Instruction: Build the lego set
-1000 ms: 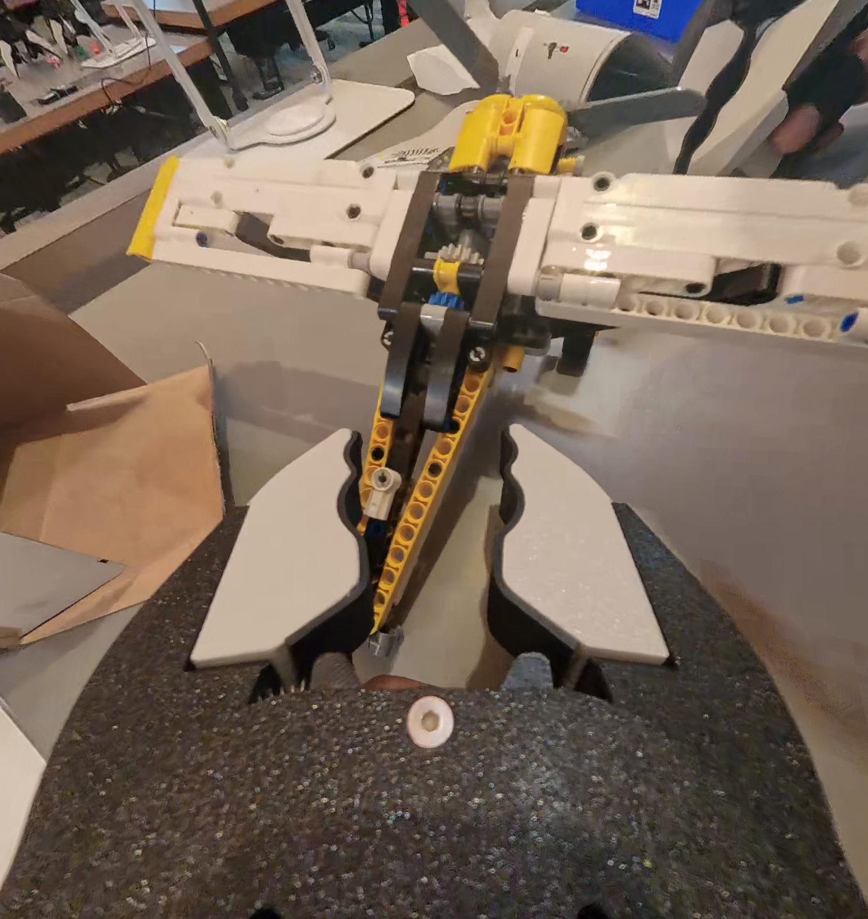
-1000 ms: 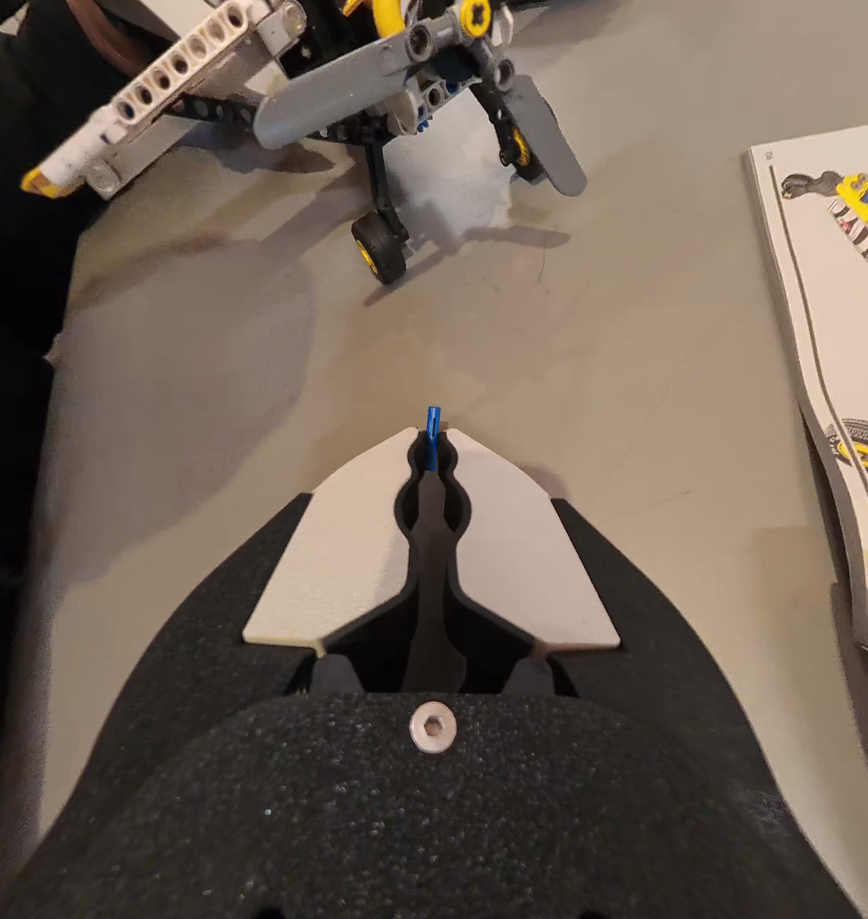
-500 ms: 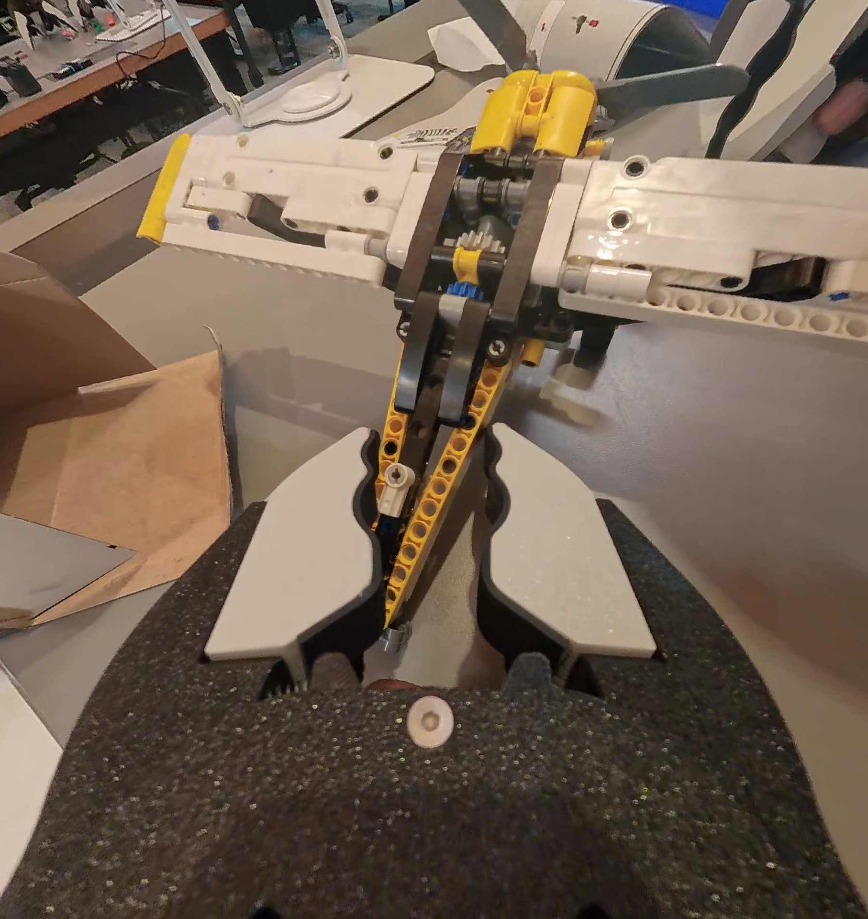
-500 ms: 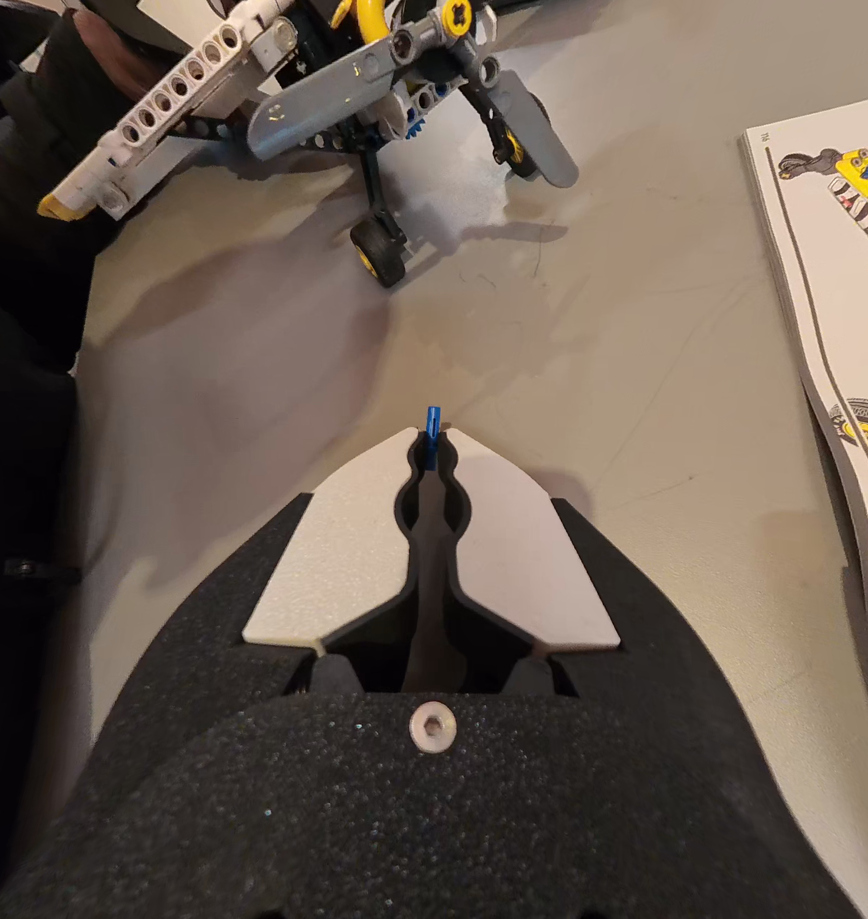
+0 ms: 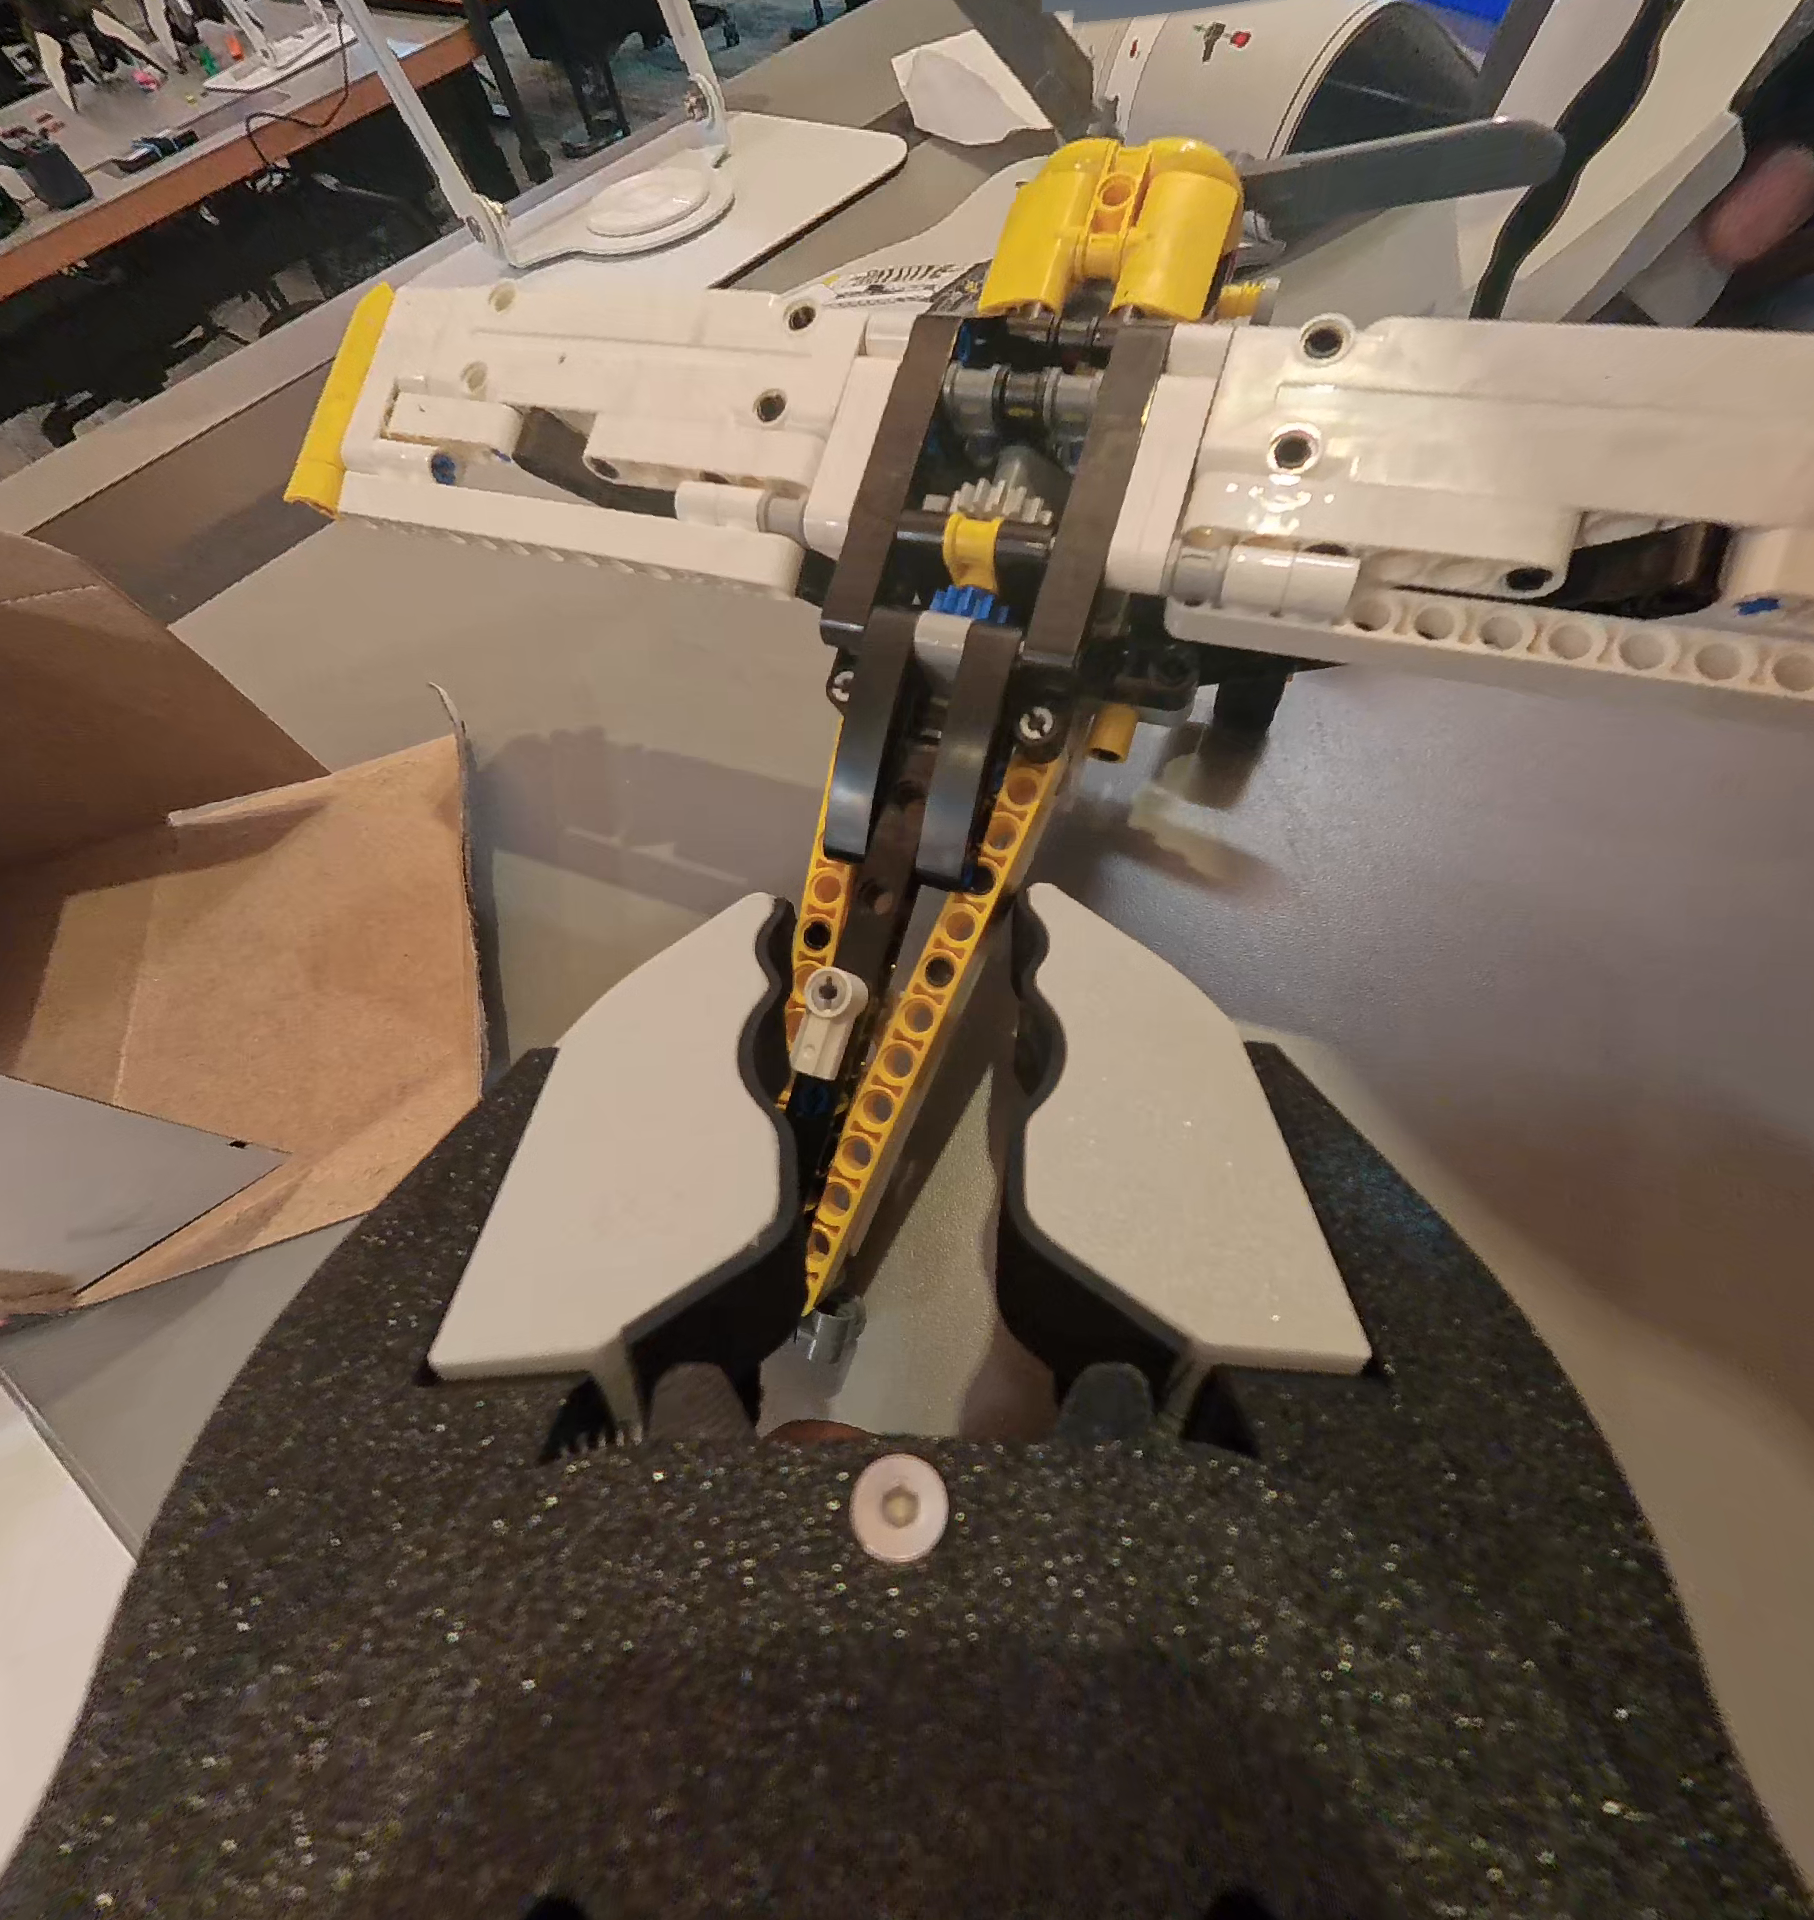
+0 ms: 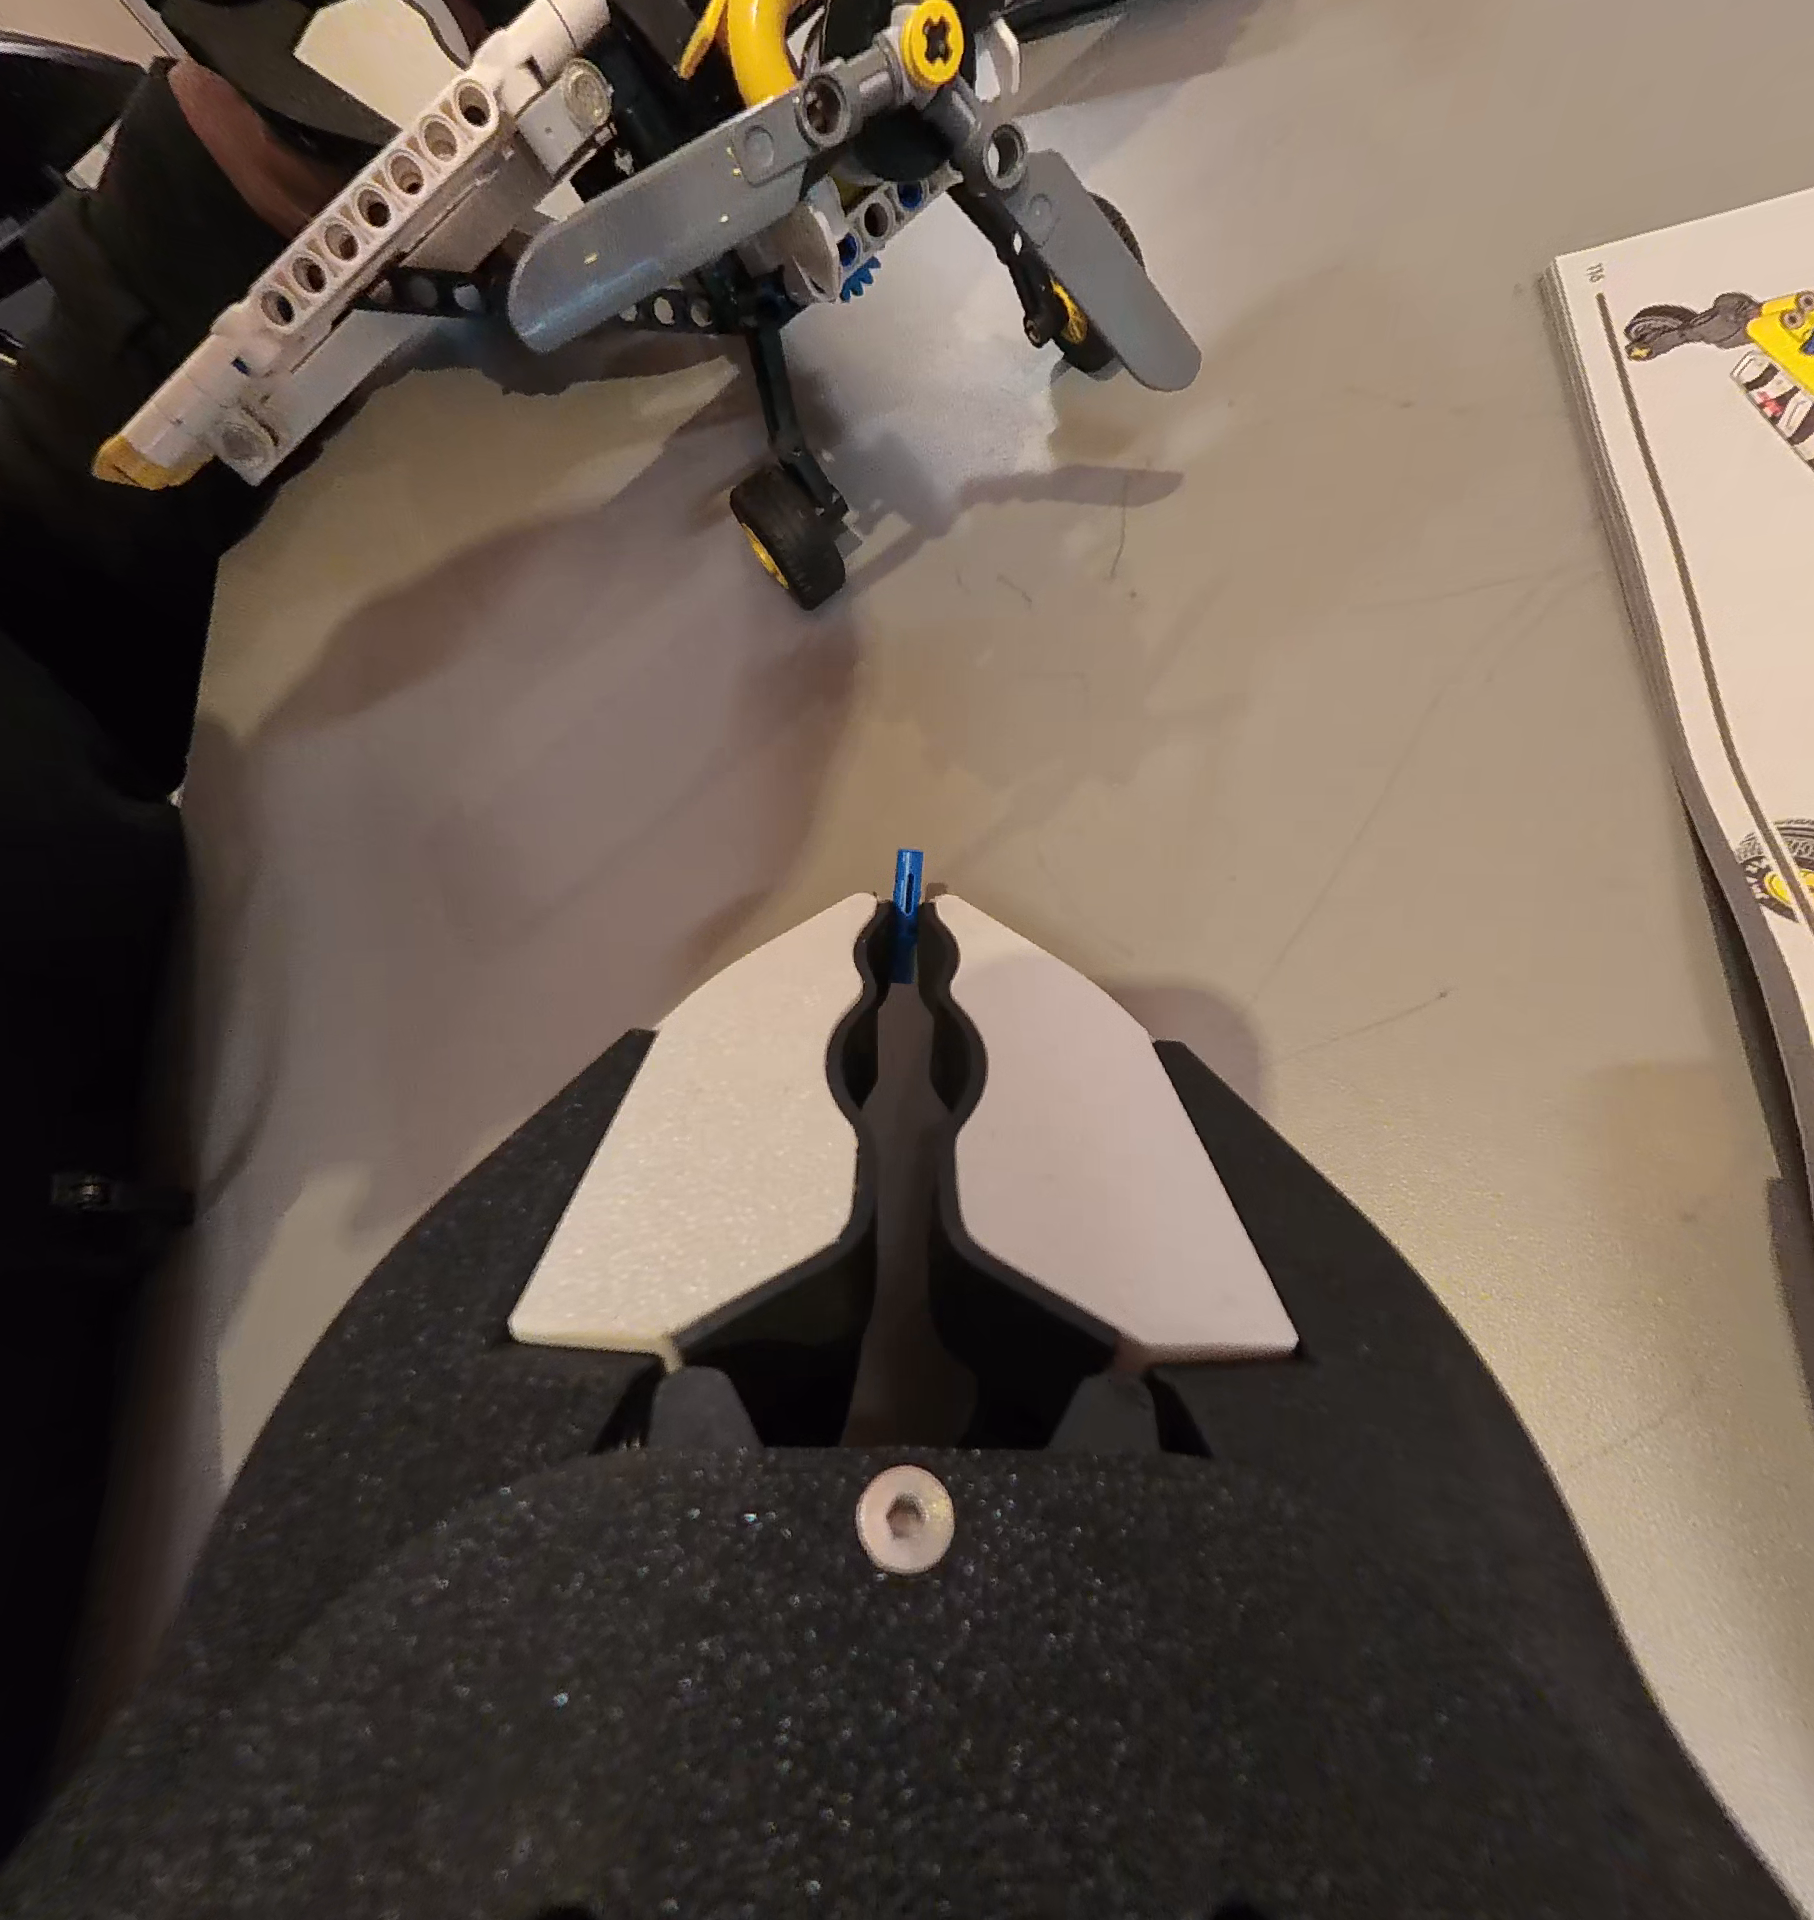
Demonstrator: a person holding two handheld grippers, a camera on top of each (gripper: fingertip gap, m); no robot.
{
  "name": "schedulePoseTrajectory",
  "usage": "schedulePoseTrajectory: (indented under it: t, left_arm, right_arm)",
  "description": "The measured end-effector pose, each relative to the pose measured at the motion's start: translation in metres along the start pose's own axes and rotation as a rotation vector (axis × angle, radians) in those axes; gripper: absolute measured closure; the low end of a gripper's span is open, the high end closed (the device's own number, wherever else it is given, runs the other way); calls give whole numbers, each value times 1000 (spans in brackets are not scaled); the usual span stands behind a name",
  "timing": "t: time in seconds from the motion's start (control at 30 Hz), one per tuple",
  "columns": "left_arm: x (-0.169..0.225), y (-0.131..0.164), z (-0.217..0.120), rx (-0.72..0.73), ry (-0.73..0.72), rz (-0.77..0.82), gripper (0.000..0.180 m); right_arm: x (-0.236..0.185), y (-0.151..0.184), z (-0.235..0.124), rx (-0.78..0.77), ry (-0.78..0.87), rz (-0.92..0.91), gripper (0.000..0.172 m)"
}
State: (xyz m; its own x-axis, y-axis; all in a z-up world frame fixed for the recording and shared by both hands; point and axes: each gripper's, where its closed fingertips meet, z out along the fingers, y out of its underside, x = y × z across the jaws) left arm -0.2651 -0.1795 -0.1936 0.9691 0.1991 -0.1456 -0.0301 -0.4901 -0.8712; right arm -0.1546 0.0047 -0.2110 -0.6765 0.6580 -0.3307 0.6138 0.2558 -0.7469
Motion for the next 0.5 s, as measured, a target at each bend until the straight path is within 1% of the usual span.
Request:
schedulePoseTrajectory:
  t: [0.5]
  left_arm:
    - [1,0,0,-4,-2,8,140]
  right_arm:
    - [3,1,1,-13,13,13,168]
